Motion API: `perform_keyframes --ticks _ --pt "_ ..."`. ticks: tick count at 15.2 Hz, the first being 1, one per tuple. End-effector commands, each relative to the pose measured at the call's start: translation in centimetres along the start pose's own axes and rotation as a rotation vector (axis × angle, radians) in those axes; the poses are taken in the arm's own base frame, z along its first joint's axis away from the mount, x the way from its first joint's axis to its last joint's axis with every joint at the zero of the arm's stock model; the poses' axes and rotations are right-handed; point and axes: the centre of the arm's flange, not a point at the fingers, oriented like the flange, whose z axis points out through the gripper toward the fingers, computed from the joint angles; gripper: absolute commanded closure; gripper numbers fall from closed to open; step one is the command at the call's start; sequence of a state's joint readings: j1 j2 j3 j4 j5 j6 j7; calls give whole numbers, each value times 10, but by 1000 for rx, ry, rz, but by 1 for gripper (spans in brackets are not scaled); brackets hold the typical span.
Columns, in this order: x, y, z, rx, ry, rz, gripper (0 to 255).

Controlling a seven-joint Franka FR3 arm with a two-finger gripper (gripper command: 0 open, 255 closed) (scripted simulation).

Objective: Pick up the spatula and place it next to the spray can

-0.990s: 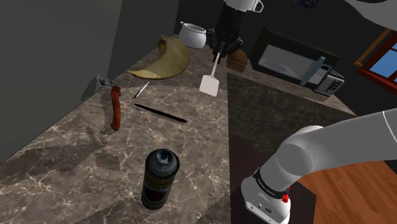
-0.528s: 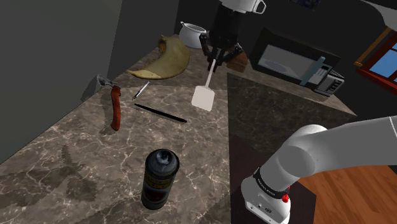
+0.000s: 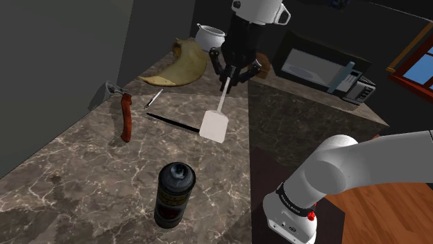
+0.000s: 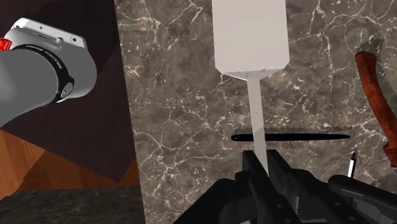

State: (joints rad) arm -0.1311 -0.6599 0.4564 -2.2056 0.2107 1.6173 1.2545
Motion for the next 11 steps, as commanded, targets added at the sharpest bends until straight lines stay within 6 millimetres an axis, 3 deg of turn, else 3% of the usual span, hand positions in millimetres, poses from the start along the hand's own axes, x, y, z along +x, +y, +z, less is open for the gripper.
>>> perform_keyframes --ticks 1,11 --pt "-1 0 10 0 0 1 255" --pt "-5 0 62 0 0 1 255"
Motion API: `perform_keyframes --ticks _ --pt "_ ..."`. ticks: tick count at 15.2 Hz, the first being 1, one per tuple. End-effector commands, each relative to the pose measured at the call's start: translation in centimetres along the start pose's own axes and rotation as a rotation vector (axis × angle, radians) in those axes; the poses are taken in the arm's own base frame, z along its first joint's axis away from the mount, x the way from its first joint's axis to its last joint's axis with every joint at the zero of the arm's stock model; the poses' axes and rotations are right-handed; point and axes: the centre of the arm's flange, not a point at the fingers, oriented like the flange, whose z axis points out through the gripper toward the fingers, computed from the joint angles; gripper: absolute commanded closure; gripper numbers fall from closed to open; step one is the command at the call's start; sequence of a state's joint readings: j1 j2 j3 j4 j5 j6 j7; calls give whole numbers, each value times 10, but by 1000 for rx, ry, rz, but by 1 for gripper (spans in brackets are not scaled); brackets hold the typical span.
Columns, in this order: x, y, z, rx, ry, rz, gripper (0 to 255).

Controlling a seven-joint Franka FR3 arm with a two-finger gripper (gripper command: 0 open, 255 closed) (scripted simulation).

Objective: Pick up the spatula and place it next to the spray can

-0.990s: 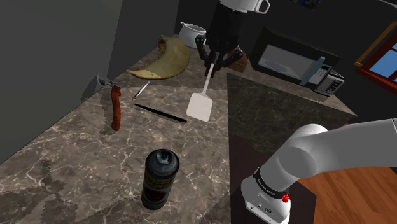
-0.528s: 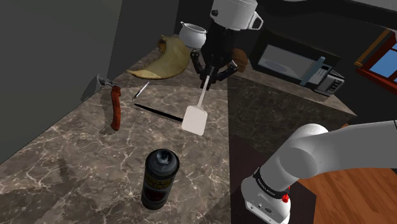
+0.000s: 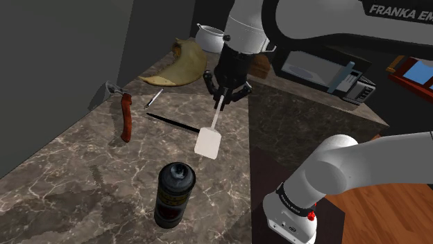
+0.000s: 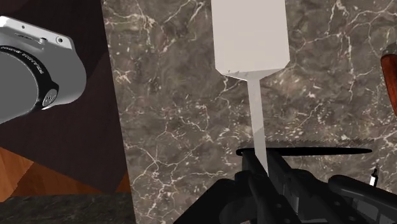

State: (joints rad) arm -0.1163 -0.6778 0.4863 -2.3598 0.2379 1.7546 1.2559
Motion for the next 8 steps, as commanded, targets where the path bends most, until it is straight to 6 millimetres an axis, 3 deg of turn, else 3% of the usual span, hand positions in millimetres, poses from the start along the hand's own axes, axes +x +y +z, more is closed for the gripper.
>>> perform_keyframes --ticks 1,8 --pt "0 0 10 0 0 0 255" --pt "-2 0 47 0 0 0 255"
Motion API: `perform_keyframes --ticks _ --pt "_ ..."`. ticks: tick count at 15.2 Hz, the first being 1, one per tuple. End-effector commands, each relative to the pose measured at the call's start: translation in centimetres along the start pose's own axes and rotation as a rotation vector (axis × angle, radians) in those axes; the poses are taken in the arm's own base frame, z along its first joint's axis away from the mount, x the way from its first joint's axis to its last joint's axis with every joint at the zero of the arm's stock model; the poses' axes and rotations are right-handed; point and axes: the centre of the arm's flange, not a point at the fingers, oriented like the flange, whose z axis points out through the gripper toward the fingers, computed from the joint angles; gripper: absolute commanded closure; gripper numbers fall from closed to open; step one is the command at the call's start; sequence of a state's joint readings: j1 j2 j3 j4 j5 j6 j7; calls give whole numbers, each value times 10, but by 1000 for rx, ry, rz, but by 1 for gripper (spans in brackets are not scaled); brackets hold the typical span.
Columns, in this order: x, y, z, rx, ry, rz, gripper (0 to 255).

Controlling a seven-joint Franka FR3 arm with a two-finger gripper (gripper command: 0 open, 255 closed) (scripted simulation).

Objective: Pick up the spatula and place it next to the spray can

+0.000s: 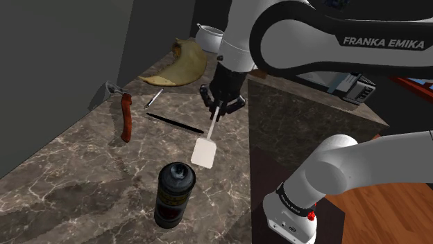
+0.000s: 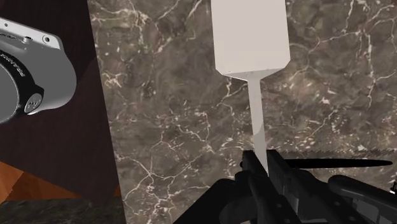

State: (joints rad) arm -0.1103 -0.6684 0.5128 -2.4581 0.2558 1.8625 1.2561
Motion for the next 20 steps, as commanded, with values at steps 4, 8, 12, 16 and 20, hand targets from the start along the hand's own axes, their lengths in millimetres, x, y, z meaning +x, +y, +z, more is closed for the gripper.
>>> perform_keyframes --ticks 4,8,12,16,20 --pt "-2 1 26 1 0 0 255" --pt "-3 1 47 1 0 0 255" --pt "-5 1 69 1 0 0 255" --pt "-6 1 90 1 0 0 255" --pt "-8 1 111 1 0 0 255"
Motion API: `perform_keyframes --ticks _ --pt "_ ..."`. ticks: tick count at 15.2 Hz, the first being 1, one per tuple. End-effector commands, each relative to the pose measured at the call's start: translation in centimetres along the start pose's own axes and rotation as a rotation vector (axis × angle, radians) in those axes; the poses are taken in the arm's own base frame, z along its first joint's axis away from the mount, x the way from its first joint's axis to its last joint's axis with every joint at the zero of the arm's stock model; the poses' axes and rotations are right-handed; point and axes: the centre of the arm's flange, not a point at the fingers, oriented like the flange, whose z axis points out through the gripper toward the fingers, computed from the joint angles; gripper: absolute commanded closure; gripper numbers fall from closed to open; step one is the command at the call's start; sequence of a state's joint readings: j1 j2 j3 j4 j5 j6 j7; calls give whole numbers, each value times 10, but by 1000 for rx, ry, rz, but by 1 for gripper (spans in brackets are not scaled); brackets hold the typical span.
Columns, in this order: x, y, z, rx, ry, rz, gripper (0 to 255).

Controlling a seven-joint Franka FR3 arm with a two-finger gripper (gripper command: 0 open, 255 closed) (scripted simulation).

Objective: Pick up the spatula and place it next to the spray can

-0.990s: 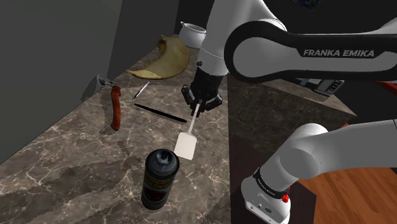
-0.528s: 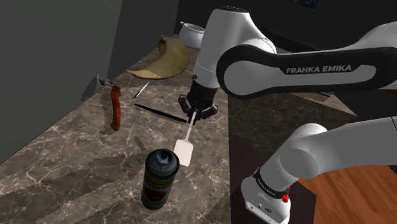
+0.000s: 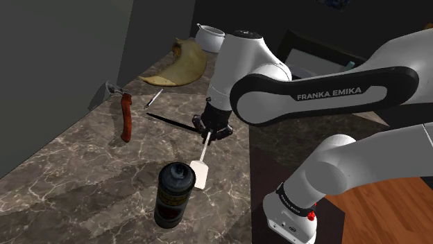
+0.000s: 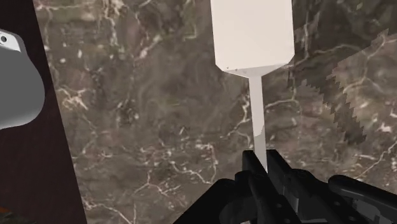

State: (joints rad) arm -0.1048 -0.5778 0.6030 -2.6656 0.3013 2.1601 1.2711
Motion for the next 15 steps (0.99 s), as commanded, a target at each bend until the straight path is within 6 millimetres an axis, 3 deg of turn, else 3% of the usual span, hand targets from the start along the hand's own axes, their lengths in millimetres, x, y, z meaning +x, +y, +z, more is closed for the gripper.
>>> perform_keyframes --ticks 1,6,14,15 --pt "0 -1 11 1 0 0 255" --pt "-2 -1 37 1 0 0 255" --pt "-2 -1 37 1 0 0 255" --pt "-2 -1 37 1 0 0 0"
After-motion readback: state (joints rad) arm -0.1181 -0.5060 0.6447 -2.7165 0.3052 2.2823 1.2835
